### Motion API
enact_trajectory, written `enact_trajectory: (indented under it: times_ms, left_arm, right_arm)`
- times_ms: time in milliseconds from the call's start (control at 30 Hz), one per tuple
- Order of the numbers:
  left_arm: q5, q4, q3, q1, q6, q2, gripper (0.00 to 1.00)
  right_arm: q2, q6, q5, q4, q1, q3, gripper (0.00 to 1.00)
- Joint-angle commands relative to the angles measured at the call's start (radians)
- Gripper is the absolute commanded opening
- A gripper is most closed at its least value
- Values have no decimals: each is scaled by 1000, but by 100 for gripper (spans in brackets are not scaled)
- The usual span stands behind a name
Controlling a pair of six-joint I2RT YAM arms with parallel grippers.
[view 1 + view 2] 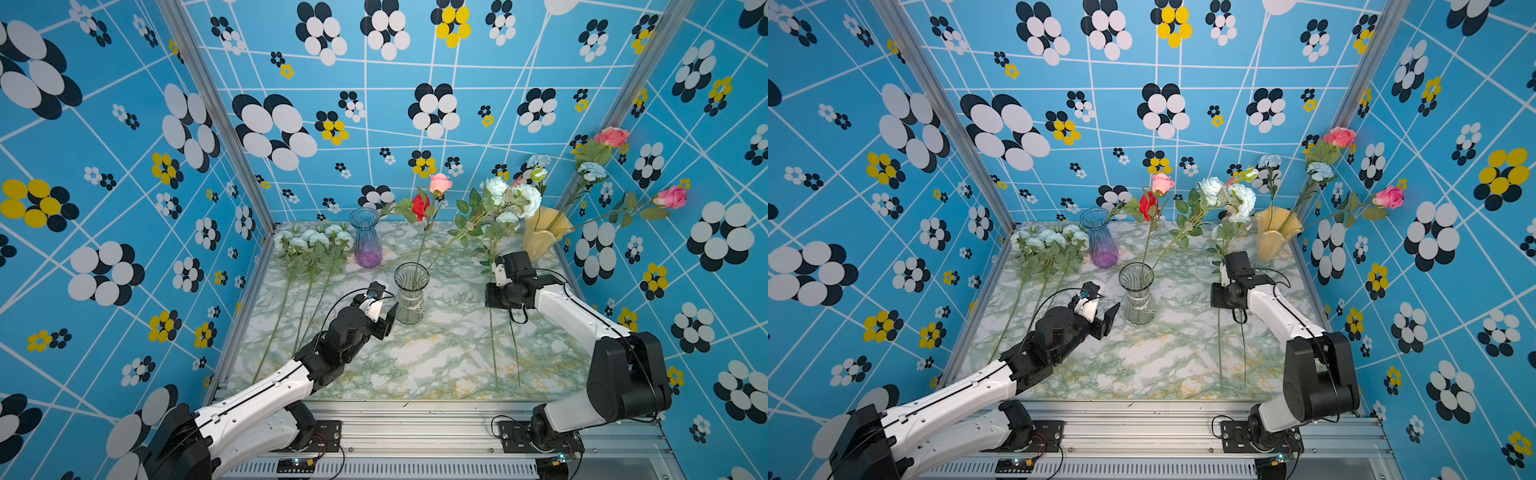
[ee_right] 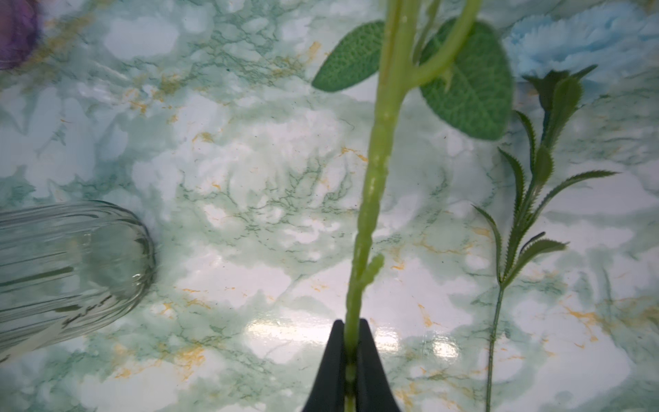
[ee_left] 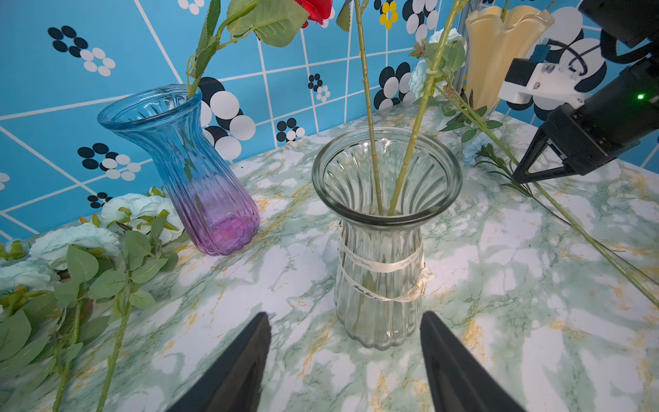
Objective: Pick out blue flowers from the vase
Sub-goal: Place the flower at the center of the board.
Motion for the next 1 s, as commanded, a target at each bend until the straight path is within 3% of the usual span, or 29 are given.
enact_trajectory:
  times_ms: [0,433,767,967]
  left_arm:
    - [7,11,16,-5,6,-2,69]
    - [2,5,16,-5,8,-16,69]
    - [2,1,18,-6,7,-20,69]
    - [4,-2,21,-6,6,-20,69]
  right_arm:
    - [39,-28,65,-12,-5,36,0]
    - [225,-37,157,1,-14,90,0]
    - [263,-29,190,-29,-16,113,0]
    - [258,-27,181,-34,-16,107,33]
